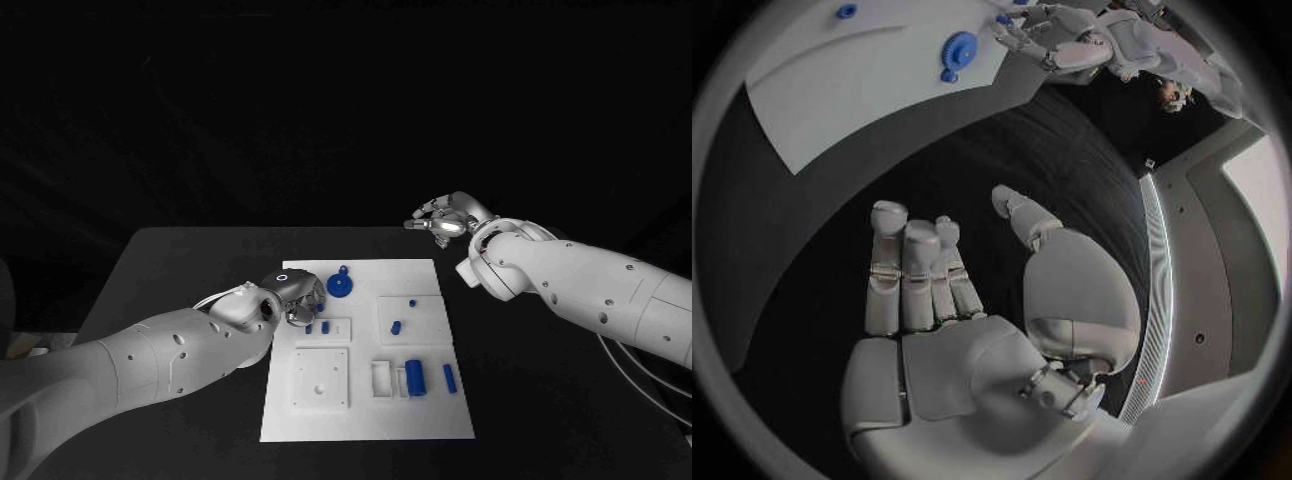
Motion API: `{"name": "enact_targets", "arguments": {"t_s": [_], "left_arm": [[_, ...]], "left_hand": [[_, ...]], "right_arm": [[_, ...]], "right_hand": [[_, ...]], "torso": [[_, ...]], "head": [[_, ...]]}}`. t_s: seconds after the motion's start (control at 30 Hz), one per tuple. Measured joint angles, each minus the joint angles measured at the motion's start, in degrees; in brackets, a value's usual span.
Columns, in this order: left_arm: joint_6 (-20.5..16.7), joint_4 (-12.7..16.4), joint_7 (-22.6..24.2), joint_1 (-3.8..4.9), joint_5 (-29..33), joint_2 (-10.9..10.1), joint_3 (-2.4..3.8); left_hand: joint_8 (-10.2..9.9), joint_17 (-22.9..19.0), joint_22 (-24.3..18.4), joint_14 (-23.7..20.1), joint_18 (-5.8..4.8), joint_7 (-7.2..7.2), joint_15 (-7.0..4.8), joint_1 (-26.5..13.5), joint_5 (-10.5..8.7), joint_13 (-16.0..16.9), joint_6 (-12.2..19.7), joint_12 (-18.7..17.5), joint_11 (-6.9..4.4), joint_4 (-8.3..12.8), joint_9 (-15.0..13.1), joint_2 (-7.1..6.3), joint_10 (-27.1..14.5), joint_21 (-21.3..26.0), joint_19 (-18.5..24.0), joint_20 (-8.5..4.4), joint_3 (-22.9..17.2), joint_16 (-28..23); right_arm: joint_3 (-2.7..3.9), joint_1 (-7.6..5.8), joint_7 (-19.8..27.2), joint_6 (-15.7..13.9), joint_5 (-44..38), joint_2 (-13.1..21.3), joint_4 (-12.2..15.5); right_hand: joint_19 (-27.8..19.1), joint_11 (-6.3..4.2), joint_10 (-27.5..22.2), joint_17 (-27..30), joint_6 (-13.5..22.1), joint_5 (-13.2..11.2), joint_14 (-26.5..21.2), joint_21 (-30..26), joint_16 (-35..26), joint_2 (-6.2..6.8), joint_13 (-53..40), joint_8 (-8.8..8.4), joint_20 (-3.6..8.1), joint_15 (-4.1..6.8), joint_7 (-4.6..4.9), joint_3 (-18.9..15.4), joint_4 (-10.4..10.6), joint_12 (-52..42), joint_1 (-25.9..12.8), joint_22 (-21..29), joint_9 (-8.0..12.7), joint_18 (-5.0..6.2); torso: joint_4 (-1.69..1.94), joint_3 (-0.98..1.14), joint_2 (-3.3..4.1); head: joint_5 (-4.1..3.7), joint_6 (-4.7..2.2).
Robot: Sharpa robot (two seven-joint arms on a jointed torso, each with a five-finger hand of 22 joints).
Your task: Assemble the parts on the task board
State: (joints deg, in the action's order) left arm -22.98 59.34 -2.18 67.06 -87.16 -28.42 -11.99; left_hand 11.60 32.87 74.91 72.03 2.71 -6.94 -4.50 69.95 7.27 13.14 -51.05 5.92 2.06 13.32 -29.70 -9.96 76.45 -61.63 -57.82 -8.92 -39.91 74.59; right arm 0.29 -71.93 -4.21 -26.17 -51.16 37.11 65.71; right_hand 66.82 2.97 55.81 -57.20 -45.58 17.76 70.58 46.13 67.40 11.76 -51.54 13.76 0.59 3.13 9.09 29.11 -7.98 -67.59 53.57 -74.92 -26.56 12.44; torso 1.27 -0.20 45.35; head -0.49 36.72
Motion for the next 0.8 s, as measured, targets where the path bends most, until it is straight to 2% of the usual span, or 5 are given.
{"name": "enact_targets", "arguments": {"t_s": [0.43, 0.53, 0.67, 0.73, 0.8], "left_arm": [[0.0, -1.5, -0.2, 0.00, 0.8, -0.7, 0.05], [0.0, -2.0, -0.1, 0.01, 1.6, -1.0, 0.16], [-0.1, -2.8, 0.3, 0.07, 4.2, -1.9, 1.32], [-0.4, -3.1, 0.8, 0.10, 6.4, -2.5, 2.85], [-0.8, -3.0, 1.5, 0.27, 9.1, -3.2, 3.88]], "left_hand": [[0.0, -0.1, 0.0, -0.2, 0.02, 0.21, 0.22, 0.5, 0.00, 0.1, 0.6, -0.7, 0.37, 0.0, 0.2, -0.49, -0.5, 0.2, 0.0, 0.02, 0.0, -0.2], [0.0, -0.1, 0.0, -0.4, 0.02, -0.24, 0.41, 0.5, 0.00, -0.1, 0.2, -1.3, 0.63, 0.0, 0.2, -0.49, -1.7, 0.2, 0.1, 0.12, 0.0, -0.3], [0.6, -0.7, -0.2, -1.4, -0.03, -1.06, 1.22, 0.5, 0.00, -0.4, -0.3, -2.0, 1.03, 0.0, 0.1, -0.49, -3.1, 0.9, 0.8, 0.14, 0.0, -1.4], [1.1, -1.3, -0.5, -2.4, -0.03, -1.46, 1.66, 0.5, 0.00, -0.5, -0.7, -2.0, 1.62, -0.3, 0.0, -0.49, -4.0, 1.8, 1.8, 0.52, -0.3, -2.6], [1.2, -2.7, -1.3, -4.6, -0.03, -1.84, 2.37, 0.5, 0.00, -0.7, -0.6, -2.0, 2.35, -0.8, 0.0, -0.49, -5.2, 4.0, 3.9, 1.30, -0.8, -5.7]], "right_arm": [[0.00, 0.00, 0.5, 0.6, 0.0, 0.3, -0.1], [0.00, 0.00, 1.1, 1.2, 0.0, 0.6, 0.0], [0.00, 0.15, 2.2, 2.4, 0.0, 1.5, 0.4], [0.00, 0.41, 2.8, 3.3, -0.5, 2.1, 0.8], [-0.02, 0.67, 3.3, 4.3, -1.6, 2.7, 1.2]], "right_hand": [[-0.4, 0.10, -0.8, 0.3, 0.0, 0.0, -0.6, -0.7, 0.0, 0.00, 0.5, 0.00, 0.24, 0.20, 0.12, 0.0, 0.0, 0.0, 0.0, 0.0, 0.1, 0.00], [-1.4, 0.30, -2.0, 0.7, 0.3, 0.0, -1.5, -1.2, -0.8, -0.53, 1.2, 0.00, -0.14, 0.01, 0.47, 0.2, -0.9, 1.0, 0.5, 0.0, 0.1, -0.01], [-4.0, 0.61, -4.5, 1.7, 0.6, -0.9, -3.7, -2.9, -2.6, -1.27, 3.5, 0.00, -1.07, -0.38, 0.71, 1.4, -2.9, 4.0, 2.5, 0.0, 0.1, 0.00], [-4.8, 0.84, -6.0, 2.2, 0.7, -1.8, -4.1, -3.3, -3.2, -1.51, 5.5, 0.11, -1.51, -0.58, 0.82, 2.5, -3.7, 7.0, 3.5, 0.0, 0.1, 0.04], [-5.4, 1.23, -8.6, 2.6, 0.5, -2.8, -4.6, -3.6, -3.4, -1.97, 9.9, 0.52, -2.02, -1.14, 1.16, 4.4, -4.4, 13.4, 4.6, 0.0, 0.1, 1.56]], "torso": [[-0.04, -0.01, -0.01], [-0.05, -0.01, -0.01], [-0.07, 0.01, -0.01], [-0.10, 0.01, -0.02], [-0.13, 0.01, -0.03]], "head": [[-0.11, -0.19], [-0.15, -0.31], [-0.21, -0.58], [-0.24, -0.76], [-0.40, -0.92]]}}
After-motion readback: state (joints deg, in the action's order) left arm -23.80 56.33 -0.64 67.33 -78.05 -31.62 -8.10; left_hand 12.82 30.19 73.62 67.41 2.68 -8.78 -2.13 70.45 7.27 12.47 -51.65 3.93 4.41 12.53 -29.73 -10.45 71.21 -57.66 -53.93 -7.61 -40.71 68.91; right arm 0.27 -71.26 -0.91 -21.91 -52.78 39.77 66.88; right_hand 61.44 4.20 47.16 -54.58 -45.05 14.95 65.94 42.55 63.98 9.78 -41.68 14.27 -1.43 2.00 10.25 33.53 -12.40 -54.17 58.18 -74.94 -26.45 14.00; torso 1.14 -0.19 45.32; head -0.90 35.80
